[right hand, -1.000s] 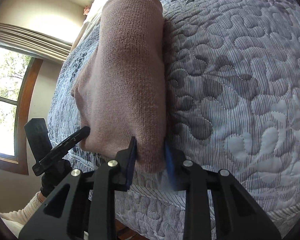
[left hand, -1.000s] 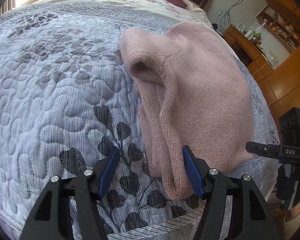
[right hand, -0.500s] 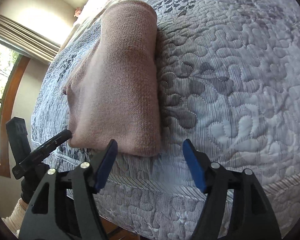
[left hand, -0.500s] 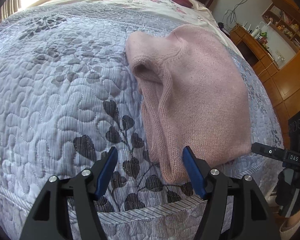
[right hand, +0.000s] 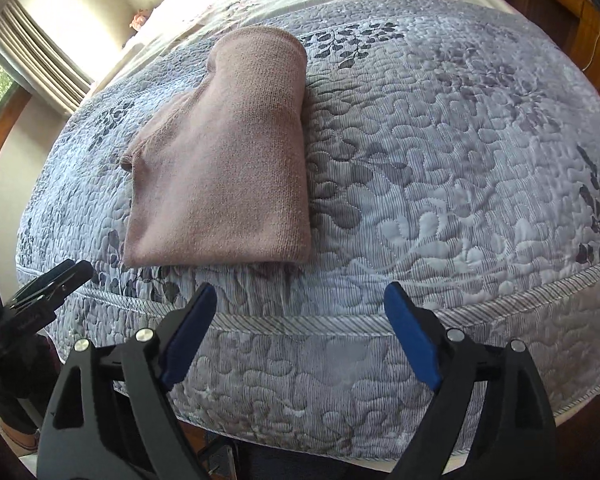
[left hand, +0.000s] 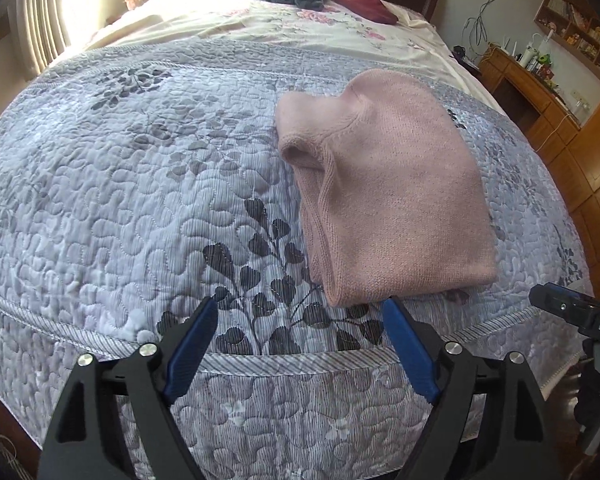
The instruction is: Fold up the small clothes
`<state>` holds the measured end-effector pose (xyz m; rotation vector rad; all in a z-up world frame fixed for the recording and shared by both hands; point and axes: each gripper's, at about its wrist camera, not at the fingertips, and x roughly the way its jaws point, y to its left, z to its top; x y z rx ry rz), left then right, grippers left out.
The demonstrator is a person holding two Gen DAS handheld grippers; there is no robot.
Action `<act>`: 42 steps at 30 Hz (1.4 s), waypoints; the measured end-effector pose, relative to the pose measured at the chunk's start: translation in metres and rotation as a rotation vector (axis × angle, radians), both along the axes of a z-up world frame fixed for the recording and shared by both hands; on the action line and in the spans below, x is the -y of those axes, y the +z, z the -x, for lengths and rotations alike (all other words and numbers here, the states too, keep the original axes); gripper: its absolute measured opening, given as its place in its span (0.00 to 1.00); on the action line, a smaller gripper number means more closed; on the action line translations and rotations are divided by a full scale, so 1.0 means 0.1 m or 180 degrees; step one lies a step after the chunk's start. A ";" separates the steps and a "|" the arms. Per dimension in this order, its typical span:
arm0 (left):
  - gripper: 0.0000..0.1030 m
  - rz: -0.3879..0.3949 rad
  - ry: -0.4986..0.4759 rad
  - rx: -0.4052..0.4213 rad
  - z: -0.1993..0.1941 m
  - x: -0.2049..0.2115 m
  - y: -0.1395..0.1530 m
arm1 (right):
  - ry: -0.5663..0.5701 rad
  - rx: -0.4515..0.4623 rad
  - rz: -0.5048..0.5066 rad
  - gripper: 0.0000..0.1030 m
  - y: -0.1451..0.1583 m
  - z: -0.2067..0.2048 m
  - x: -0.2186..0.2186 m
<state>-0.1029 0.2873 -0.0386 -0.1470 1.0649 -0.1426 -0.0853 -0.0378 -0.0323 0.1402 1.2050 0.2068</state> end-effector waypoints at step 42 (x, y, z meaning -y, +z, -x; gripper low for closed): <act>0.84 -0.0454 -0.0030 0.0303 0.64 0.29 0.68 | 0.0001 0.0525 0.0660 0.97 0.81 0.64 -0.49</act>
